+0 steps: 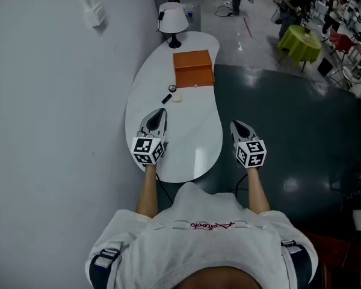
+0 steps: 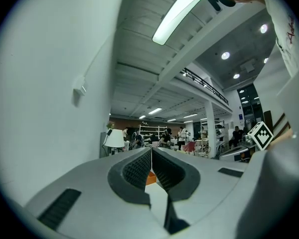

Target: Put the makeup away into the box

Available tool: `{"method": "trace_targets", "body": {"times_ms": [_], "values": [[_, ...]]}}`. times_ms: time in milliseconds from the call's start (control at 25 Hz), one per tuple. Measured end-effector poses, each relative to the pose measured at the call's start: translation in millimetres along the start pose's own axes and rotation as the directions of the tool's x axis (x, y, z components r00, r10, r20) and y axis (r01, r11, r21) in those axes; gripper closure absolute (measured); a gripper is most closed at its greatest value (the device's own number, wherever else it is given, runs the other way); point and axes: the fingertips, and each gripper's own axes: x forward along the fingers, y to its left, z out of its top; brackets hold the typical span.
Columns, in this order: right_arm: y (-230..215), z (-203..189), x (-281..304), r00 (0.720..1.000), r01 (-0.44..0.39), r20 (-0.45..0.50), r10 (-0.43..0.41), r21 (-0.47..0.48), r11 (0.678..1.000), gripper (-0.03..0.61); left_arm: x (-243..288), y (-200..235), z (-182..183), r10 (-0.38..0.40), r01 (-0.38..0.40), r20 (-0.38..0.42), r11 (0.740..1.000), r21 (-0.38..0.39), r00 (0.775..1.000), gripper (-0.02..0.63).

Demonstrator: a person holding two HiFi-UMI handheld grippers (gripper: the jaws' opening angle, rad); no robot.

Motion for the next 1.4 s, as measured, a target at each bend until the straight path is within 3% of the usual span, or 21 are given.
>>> {"method": "trace_targets", "body": {"times_ms": [600,1160,1400], "values": [[-8,-14,27,0.999,0.022,-0.034,-0.021,0.035,0.999,0.558,31,29,-14,-0.01,0.01,-0.036,1.0,-0.013,0.999,0.6],[-38,3,122,0.995,-0.083,-0.05,0.085,0.046,0.996,0.558,88,89,-19,0.112,-0.112,-0.074,0.994,0.006,0.991,0.6],[-46,4,176,0.987,-0.135,-0.076,0.139,0.051,0.989,0.558,117,121,-45,0.152,-0.153,-0.126,0.988,-0.003,0.98,0.6]]}}
